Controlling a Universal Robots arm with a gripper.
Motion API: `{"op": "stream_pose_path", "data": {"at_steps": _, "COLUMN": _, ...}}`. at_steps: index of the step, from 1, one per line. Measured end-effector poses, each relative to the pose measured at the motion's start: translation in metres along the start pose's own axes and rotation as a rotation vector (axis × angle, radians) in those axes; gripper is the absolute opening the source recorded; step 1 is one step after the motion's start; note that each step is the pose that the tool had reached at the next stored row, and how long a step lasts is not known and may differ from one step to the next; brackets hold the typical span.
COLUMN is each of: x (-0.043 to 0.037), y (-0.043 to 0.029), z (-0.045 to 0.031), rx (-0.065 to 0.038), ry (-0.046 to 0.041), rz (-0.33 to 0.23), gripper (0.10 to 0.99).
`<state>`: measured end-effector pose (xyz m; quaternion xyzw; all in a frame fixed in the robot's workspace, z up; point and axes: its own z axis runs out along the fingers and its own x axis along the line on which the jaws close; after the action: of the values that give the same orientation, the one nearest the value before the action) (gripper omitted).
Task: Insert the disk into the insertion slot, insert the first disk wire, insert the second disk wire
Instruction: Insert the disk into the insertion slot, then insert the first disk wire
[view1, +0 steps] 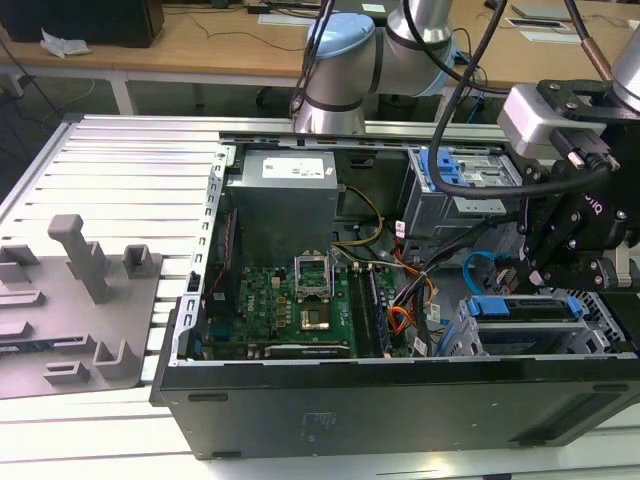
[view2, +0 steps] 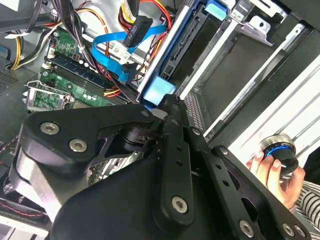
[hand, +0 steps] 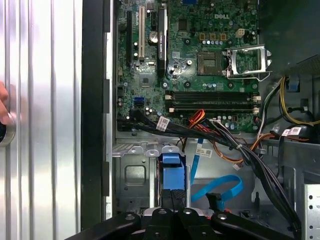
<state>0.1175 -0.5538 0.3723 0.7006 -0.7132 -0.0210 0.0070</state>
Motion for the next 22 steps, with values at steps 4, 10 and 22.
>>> {"op": "stream_pose_path", "data": {"at_steps": 4, "x": 0.0, "y": -0.0006, "z": 0.0002, "rx": 0.0, "ry": -0.0002, "rz": 0.0, "gripper": 0.106}}
{"op": "stream_pose_path", "data": {"at_steps": 10, "x": 0.0, "y": -0.0007, "z": 0.0003, "rx": 0.0, "ry": -0.0002, "rz": 0.0, "gripper": 0.106}}
{"op": "stream_pose_path", "data": {"at_steps": 22, "x": -0.0021, "y": -0.0343, "z": -0.0075, "rx": 0.0, "ry": 0.0008, "rz": 0.0, "gripper": 0.106}}
